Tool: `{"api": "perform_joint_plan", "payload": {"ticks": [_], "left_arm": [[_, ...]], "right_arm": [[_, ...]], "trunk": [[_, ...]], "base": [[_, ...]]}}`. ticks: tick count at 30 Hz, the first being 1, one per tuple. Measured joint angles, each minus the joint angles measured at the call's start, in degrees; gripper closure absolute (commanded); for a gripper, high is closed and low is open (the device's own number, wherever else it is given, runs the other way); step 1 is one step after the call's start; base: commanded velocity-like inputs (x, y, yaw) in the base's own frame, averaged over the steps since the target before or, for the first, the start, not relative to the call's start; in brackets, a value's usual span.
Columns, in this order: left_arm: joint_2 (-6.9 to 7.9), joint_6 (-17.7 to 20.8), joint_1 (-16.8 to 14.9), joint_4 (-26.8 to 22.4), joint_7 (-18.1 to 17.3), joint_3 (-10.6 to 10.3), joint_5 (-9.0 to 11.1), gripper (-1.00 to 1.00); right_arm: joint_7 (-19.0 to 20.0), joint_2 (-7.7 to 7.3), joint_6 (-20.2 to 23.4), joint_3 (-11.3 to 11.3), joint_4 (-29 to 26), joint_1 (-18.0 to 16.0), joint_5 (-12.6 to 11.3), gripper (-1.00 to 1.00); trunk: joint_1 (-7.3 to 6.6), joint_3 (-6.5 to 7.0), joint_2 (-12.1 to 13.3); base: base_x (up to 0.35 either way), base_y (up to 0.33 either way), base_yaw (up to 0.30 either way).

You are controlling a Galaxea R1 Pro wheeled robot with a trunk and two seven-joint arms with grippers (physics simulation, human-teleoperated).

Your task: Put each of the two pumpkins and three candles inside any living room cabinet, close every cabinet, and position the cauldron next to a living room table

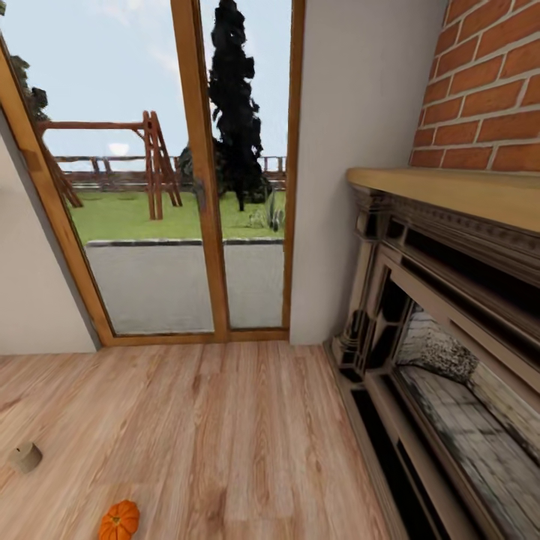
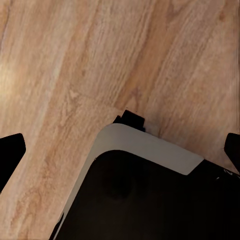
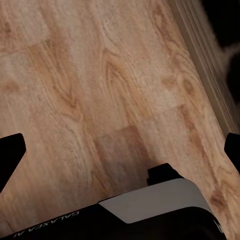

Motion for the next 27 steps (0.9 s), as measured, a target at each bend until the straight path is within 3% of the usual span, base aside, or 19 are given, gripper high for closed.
{"api": "perform_joint_plan", "payload": {"ticks": [27], "left_arm": [[0.00, 0.0, 0.0, 0.0, 0.0, 0.0, 0.0, -1.00]], "right_arm": [[0.0, 0.00, 0.0, -0.1, 0.0, 0.0, 0.0, -1.00]], "trunk": [[0.00, 0.00, 0.0]], "base": [[0.328, 0.000, 0.000]]}}
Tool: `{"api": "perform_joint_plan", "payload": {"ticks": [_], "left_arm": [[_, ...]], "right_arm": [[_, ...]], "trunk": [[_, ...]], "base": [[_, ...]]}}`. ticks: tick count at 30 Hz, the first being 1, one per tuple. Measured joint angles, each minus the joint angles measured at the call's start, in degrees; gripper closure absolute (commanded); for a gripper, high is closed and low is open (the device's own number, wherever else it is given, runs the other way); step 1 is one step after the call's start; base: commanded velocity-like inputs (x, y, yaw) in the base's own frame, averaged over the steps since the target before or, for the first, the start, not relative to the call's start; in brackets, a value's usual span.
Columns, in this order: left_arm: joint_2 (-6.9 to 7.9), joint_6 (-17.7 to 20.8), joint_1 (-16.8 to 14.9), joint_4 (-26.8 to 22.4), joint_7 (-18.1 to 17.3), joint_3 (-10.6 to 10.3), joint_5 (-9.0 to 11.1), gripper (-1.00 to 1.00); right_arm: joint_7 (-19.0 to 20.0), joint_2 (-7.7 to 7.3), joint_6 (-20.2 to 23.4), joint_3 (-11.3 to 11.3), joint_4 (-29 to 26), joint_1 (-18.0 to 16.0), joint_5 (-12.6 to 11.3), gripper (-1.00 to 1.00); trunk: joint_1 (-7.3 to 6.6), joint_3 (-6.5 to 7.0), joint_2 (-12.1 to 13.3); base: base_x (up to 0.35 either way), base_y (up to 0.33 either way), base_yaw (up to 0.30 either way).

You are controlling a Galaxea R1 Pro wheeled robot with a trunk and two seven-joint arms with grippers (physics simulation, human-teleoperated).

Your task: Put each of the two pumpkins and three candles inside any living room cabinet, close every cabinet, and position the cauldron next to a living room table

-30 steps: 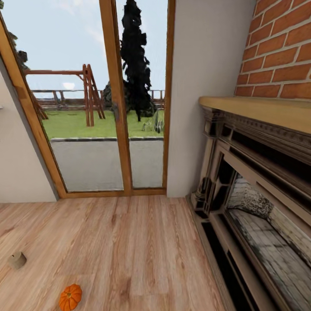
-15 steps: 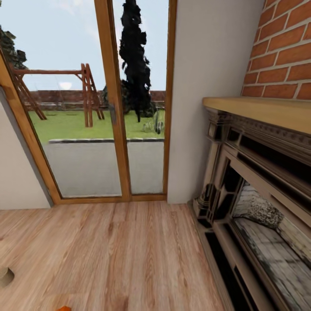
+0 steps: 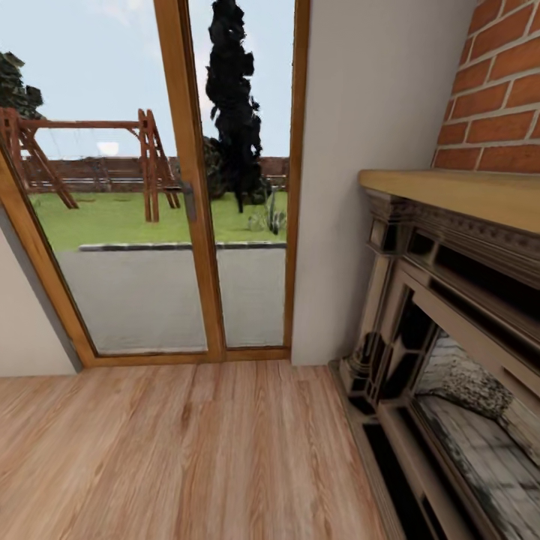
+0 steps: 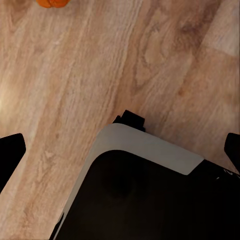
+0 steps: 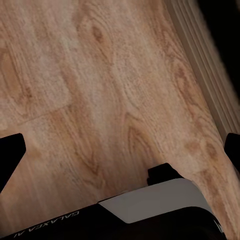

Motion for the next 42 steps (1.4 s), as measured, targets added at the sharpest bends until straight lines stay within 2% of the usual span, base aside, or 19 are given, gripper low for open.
{"api": "perform_joint_plan", "payload": {"ticks": [13, 31, 42], "left_arm": [[-0.05, 0.0, 0.0, 0.0, 0.0, 0.0, 0.0, -1.00], [-0.08, 0.0, 0.0, 0.0, 0.0, 0.0, 0.0, -1.00], [-0.09, 0.0, 0.0, 0.0, 0.0, 0.0, 0.0, -1.00]], "right_arm": [[0.0, 0.00, 0.0, 0.1, 0.0, 0.0, 0.0, -1.00], [0.0, 0.00, 0.1, 0.0, 0.0, 0.0, 0.0, -1.00], [0.0, 0.00, 0.1, 0.1, 0.0, 0.0, 0.0, -1.00]], "trunk": [[0.00, 0.00, 0.0], [0.00, 0.00, 0.0], [0.00, 0.00, 0.0]], "base": [[0.329, 0.000, 0.039], [0.329, 0.000, 0.224], [0.329, 0.000, 0.023]]}}
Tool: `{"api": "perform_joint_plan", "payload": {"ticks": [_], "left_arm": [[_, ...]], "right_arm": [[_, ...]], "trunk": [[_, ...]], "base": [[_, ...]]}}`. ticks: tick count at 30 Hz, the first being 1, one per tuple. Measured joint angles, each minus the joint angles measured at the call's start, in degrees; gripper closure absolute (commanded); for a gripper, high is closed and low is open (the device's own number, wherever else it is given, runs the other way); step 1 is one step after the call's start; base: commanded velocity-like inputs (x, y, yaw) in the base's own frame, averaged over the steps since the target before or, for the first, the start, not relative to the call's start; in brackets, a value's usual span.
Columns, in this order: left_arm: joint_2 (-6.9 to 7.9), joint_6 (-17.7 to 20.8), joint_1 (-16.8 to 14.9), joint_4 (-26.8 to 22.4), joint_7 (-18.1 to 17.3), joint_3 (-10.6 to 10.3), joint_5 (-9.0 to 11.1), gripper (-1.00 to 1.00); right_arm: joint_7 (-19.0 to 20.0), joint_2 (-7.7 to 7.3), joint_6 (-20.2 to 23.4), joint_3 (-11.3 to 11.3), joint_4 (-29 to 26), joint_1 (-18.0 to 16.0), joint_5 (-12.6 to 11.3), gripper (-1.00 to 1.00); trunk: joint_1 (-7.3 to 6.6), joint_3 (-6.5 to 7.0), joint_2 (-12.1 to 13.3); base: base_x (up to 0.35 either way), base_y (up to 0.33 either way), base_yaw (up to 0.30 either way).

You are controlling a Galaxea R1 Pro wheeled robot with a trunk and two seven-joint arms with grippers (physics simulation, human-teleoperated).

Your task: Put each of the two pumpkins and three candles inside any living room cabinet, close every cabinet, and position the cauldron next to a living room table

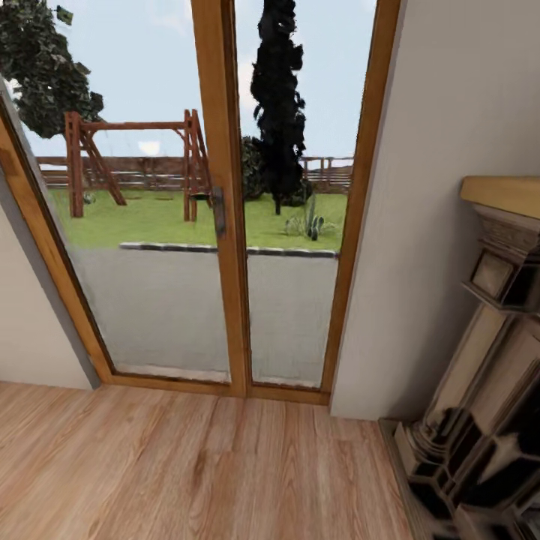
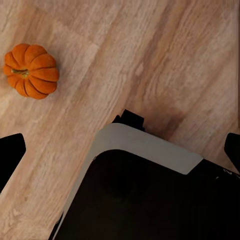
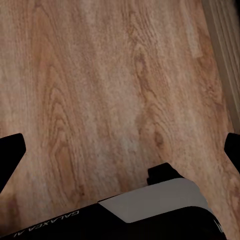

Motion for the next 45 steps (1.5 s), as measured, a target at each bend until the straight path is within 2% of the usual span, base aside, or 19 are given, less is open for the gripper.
{"api": "perform_joint_plan", "payload": {"ticks": [9, 37, 45], "left_arm": [[0.00, 0.0, 0.0, 0.0, 0.0, 0.0, 0.0, -1.00], [-0.08, 0.0, 0.1, 0.0, 0.0, 0.0, 0.1, -1.00], [-0.16, 0.0, 0.3, 0.0, 0.0, 0.0, 0.1, -1.00]], "right_arm": [[0.0, 0.01, 0.0, 0.0, 0.0, 0.0, 0.0, -1.00], [0.0, 0.01, 0.0, 0.0, 0.0, 0.0, 0.0, -1.00], [0.0, 0.01, 0.0, 0.0, 0.0, 0.0, 0.0, -1.00]], "trunk": [[0.00, 0.00, 0.0], [0.01, 0.00, 0.0], [0.00, 0.00, 0.0]], "base": [[0.327, -0.034, 0.144], [0.278, -0.141, 0.280], [0.280, -0.035, 0.282]]}}
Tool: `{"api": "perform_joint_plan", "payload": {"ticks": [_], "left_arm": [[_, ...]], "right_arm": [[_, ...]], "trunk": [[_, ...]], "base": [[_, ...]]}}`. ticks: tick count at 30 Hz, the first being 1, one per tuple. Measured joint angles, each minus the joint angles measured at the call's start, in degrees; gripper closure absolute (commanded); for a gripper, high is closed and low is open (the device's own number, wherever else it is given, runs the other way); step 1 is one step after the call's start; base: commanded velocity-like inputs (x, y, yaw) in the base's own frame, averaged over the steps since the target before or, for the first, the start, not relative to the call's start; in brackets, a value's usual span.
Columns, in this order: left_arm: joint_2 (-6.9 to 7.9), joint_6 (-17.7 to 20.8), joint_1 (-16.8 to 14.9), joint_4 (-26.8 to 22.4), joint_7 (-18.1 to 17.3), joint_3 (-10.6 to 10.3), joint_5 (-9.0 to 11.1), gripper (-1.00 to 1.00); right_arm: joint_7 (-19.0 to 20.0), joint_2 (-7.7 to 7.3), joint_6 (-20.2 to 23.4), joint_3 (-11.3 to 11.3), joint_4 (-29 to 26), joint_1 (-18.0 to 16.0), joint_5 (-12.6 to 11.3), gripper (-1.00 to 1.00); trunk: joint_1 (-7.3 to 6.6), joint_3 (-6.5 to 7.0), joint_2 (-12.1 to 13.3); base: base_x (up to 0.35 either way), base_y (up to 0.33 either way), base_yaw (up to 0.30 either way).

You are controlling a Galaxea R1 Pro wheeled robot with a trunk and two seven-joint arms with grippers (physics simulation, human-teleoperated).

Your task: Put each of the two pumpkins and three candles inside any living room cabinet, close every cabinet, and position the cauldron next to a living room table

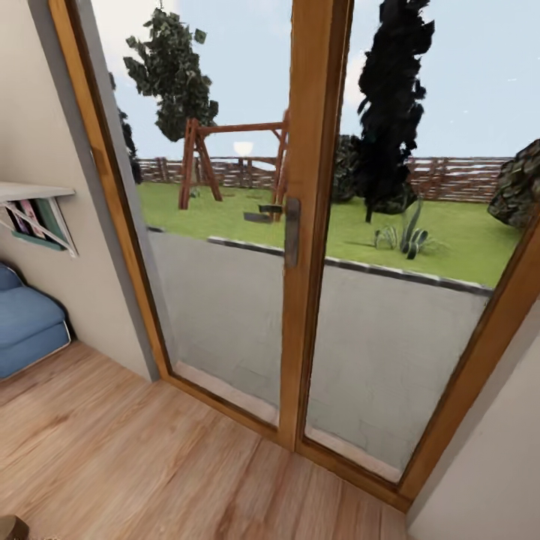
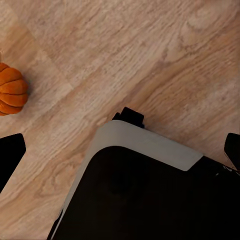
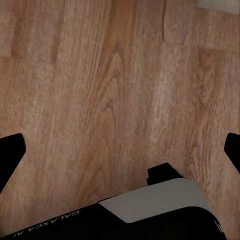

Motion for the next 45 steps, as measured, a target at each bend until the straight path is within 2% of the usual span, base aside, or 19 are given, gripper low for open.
{"api": "perform_joint_plan", "payload": {"ticks": [6, 13, 24, 31, 45], "left_arm": [[-0.01, -0.1, 0.4, 0.0, 0.0, -0.1, -0.1, -1.00], [-0.02, -1.8, 0.6, 0.0, 0.0, -0.1, -0.1, -1.00], [-0.14, -2.0, 0.6, 0.0, 0.0, -0.1, 0.0, -1.00], [-0.42, -1.9, 0.6, 0.0, 0.0, -0.1, 0.0, -1.00], [-0.45, -2.0, 0.6, 0.0, 0.0, -0.1, 0.0, -1.00]], "right_arm": [[0.0, 0.00, 0.0, 0.0, 0.0, 0.0, 0.0, -1.00], [0.0, 0.00, 0.0, 0.0, 0.0, 0.0, 0.0, -1.00], [0.0, 0.00, 0.0, 0.0, 0.0, 0.0, 0.0, -1.00], [0.0, 0.00, 0.0, 0.0, 0.0, 0.0, 0.0, -1.00], [0.0, 0.00, 0.0, 0.0, 0.0, 0.0, 0.0, -1.00]], "trunk": [[0.01, 0.00, 0.0], [0.03, 0.00, 0.0], [0.02, -0.19, 0.0], [0.01, -0.33, 0.0], [0.01, -0.61, 0.0]], "base": [[0.221, -0.001, 0.282], [0.021, 0.000, 0.282], [0.029, -0.018, 0.282], [0.223, -0.144, 0.282], [0.249, -0.011, 0.282]]}}
